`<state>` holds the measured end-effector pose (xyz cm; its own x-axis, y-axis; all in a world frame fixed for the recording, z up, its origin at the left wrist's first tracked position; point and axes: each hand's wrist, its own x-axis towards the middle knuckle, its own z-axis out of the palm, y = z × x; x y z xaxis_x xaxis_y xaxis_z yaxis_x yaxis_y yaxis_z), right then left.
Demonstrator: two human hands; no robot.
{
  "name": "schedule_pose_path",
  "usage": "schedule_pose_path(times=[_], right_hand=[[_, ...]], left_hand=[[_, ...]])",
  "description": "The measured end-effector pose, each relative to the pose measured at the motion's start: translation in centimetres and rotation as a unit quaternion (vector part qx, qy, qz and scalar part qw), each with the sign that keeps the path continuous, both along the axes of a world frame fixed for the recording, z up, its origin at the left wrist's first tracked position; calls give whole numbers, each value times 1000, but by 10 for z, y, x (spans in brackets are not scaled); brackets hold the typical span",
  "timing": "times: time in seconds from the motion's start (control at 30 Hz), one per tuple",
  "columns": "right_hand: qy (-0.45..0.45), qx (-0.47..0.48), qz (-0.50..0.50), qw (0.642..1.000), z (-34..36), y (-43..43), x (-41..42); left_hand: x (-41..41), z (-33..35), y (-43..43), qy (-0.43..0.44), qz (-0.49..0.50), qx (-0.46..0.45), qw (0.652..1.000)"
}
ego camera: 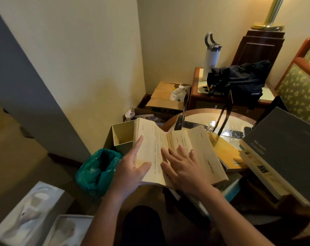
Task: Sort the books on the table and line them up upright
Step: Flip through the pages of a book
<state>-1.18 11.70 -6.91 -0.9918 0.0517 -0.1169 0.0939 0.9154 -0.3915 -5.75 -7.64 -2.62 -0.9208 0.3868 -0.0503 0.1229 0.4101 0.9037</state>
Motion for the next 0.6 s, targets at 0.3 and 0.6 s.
schedule_pose_path(times=[0.3, 0.6], right_hand=[[31, 45, 10, 998, -17, 3, 1], [20, 32, 2, 999, -16, 4, 0]], left_hand=[[-46, 12, 30, 58, 40, -188, 980], [-108, 28, 74, 143, 76, -310, 937]])
